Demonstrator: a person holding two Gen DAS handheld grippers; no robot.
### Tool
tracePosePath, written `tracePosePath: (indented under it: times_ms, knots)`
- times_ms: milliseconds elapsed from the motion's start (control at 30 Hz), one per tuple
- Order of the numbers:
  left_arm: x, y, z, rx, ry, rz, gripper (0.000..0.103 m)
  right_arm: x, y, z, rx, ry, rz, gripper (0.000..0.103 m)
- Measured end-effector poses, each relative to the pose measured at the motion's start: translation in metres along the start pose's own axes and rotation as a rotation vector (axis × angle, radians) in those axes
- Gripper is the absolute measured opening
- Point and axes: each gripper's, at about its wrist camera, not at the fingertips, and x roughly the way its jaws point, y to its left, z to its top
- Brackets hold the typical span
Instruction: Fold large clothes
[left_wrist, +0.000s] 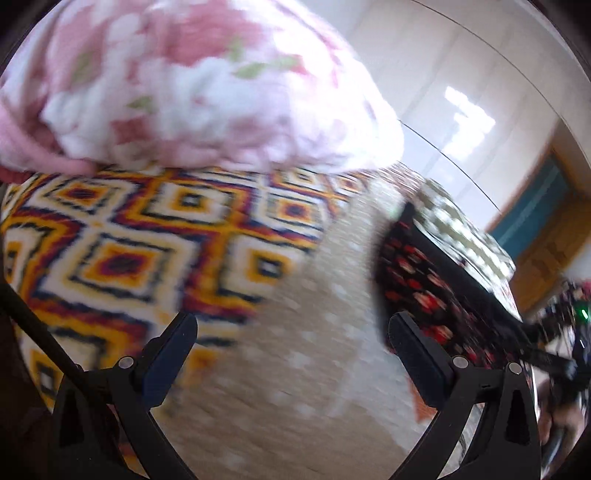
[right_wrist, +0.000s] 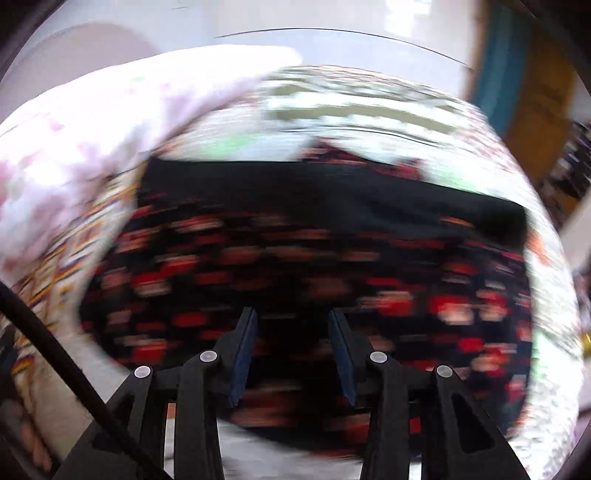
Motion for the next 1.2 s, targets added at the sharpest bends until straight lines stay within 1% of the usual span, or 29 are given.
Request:
tracePosePath:
  times_ms: [100, 133, 167, 233, 267, 333, 367, 400, 433, 467, 500, 600, 667, 733, 800, 833, 867, 900, 933, 967, 1000, 1033, 1100, 1200]
  knots:
    - [-0.004, -0.036, -0.014, 0.095, -0.018, -0.042, 0.103, 0.012, -0.057, 0.007, 0.067, 0.016, -0.115, 0.043]
    - [-0.005, -0.051, -0.021, 0.136, -0.025, -0.056, 0.103, 0.015, -0.069, 0.009, 0.081, 0.02, -0.13, 0.043]
    - [-0.004, -0.062, -0.026, 0.164, -0.028, -0.063, 0.103, 0.023, -0.089, 0.016, 0.105, 0.029, -0.162, 0.043]
    - [-0.003, -0.082, -0.038, 0.224, -0.032, -0.069, 0.103, 0.036, -0.118, 0.032, 0.147, 0.047, -0.168, 0.043]
    - [0.0, -0.091, -0.044, 0.257, -0.026, -0.069, 0.103, 0.041, -0.125, 0.039, 0.165, 0.05, -0.167, 0.043]
    - [0.006, -0.105, -0.054, 0.31, 0.0, -0.078, 0.103, 0.055, -0.144, 0.063, 0.23, 0.041, -0.161, 0.048]
    - [0.011, -0.11, -0.058, 0.333, 0.015, -0.081, 0.103, 0.061, -0.153, 0.07, 0.256, 0.042, -0.172, 0.056]
    - [0.016, -0.113, -0.061, 0.35, 0.027, -0.078, 0.103, 0.065, -0.161, 0.076, 0.282, 0.043, -0.183, 0.06]
    - [0.021, -0.115, -0.065, 0.363, 0.036, -0.069, 0.103, 0.076, -0.17, 0.086, 0.311, 0.05, -0.2, 0.06]
    - [0.026, -0.117, -0.068, 0.372, 0.048, -0.059, 0.103, 0.086, -0.173, 0.091, 0.321, 0.066, -0.226, 0.061]
    - [0.031, -0.117, -0.069, 0.377, 0.064, -0.055, 0.103, 0.097, -0.179, 0.096, 0.321, 0.1, -0.273, 0.063]
    - [0.041, -0.115, -0.069, 0.363, 0.095, -0.055, 0.103, 0.113, -0.188, 0.098, 0.292, 0.16, -0.334, 0.064]
    - [0.049, -0.112, -0.068, 0.342, 0.133, -0.05, 0.103, 0.107, -0.193, 0.1, 0.29, 0.146, -0.34, 0.064]
    - [0.056, -0.108, -0.067, 0.317, 0.169, -0.044, 0.103, 0.088, -0.198, 0.098, 0.273, 0.127, -0.359, 0.066]
    - [0.059, -0.104, -0.066, 0.292, 0.18, -0.039, 0.103, 0.067, -0.203, 0.091, 0.263, 0.107, -0.366, 0.066]
    - [0.059, -0.102, -0.066, 0.279, 0.182, -0.037, 0.103, 0.055, -0.207, 0.087, 0.268, 0.091, -0.35, 0.067]
    - [0.059, -0.101, -0.065, 0.273, 0.184, -0.034, 0.103, 0.035, -0.212, 0.077, 0.28, 0.066, -0.311, 0.068]
    - [0.059, -0.101, -0.066, 0.27, 0.186, -0.028, 0.103, 0.023, -0.213, 0.067, 0.29, 0.053, -0.291, 0.07]
    - [0.059, -0.101, -0.066, 0.271, 0.188, -0.02, 0.103, 0.003, -0.218, 0.051, 0.315, 0.026, -0.25, 0.07]
    - [0.059, -0.101, -0.067, 0.275, 0.189, -0.012, 0.103, -0.007, -0.219, 0.04, 0.333, 0.012, -0.231, 0.073]
    - [0.059, -0.102, -0.068, 0.281, 0.189, -0.006, 0.103, -0.025, -0.224, 0.019, 0.375, -0.011, -0.191, 0.077]
    - [0.058, -0.103, -0.069, 0.289, 0.189, 0.003, 0.103, -0.031, -0.226, 0.009, 0.4, -0.017, -0.161, 0.078]
    - [0.058, -0.105, -0.07, 0.301, 0.19, 0.017, 0.103, -0.047, -0.232, -0.028, 0.482, -0.011, -0.035, 0.079]
    - [0.058, -0.106, -0.072, 0.309, 0.187, 0.03, 0.103, -0.055, -0.237, -0.085, 0.619, 0.004, 0.174, 0.079]
